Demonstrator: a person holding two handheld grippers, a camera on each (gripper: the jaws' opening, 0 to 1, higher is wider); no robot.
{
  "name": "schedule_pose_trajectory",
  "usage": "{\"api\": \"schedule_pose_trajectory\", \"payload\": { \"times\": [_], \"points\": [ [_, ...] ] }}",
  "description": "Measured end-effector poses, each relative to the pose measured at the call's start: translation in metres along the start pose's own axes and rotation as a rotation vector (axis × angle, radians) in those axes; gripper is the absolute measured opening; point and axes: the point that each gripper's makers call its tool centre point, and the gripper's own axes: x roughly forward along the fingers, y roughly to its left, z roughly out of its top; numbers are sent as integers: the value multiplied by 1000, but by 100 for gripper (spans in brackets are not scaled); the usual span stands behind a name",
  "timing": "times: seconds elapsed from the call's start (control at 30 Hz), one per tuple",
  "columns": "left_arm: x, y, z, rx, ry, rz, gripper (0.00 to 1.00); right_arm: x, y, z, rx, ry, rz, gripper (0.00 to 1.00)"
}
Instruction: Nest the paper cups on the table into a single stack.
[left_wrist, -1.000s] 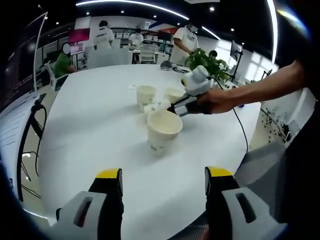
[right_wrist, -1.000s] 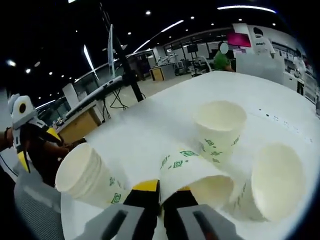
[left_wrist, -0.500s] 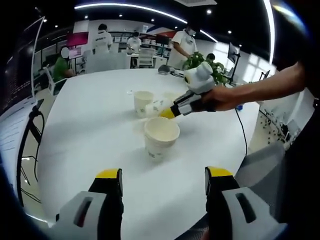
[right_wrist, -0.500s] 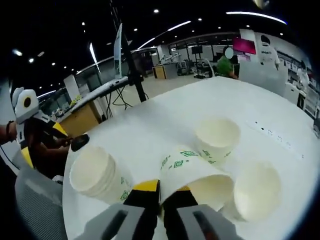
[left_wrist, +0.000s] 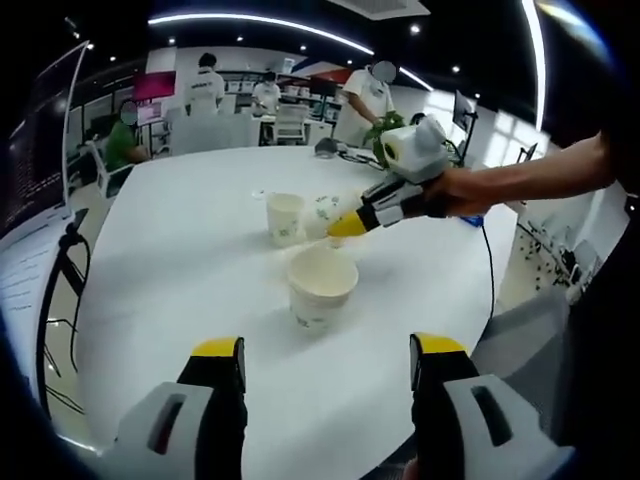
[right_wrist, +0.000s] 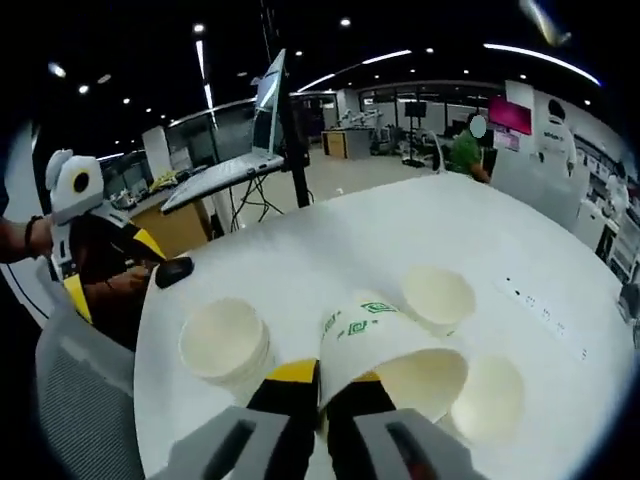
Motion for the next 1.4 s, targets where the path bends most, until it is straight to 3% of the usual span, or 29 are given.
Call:
{"api": "schedule_pose_trajectory", "payload": {
  "times": [0.4,0.8,1.03,1.4],
  "points": [
    [7,-9,6,18,-12,-16,66,-25,33,11,-137,23,54,0],
    [10,-18,10,32,-25,-29,66,-32,66,23,-234,47,109,0],
    [10,-19,9,25,-38,-29,66,-30,81,30,-291,73,141,0],
    [6,-19,12,3,-68,-22,66,-14,108,27,-376,147,188,0]
  ]
}}
